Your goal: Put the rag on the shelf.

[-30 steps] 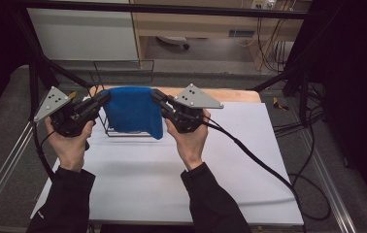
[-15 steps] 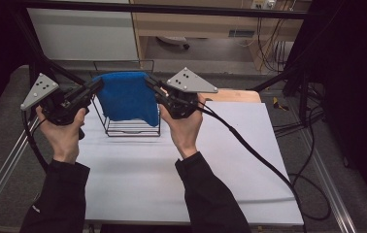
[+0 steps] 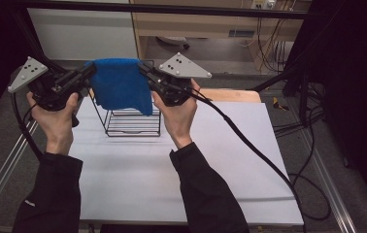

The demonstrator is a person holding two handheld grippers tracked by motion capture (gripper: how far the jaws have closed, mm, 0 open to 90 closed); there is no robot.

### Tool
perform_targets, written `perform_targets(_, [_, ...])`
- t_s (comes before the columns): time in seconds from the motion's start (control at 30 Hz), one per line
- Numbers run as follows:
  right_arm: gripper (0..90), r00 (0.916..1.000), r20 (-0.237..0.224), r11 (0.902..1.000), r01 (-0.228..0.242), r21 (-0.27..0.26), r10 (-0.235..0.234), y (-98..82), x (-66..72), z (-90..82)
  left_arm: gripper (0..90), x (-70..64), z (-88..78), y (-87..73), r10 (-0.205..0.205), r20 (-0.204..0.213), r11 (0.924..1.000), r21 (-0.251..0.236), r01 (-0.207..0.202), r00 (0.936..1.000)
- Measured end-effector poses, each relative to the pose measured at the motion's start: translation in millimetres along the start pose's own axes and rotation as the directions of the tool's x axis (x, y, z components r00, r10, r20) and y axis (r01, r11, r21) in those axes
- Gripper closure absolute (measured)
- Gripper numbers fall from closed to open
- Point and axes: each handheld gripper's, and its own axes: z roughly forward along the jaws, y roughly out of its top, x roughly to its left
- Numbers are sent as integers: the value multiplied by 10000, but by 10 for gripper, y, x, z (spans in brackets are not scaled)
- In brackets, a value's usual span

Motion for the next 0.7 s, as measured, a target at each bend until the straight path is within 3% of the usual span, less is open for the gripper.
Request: perform_targets(0.7, [866,9993,166,9990,345,-278,-341,352,-40,264,848,148,67,365,171,-332,9993,-320,-181,9993])
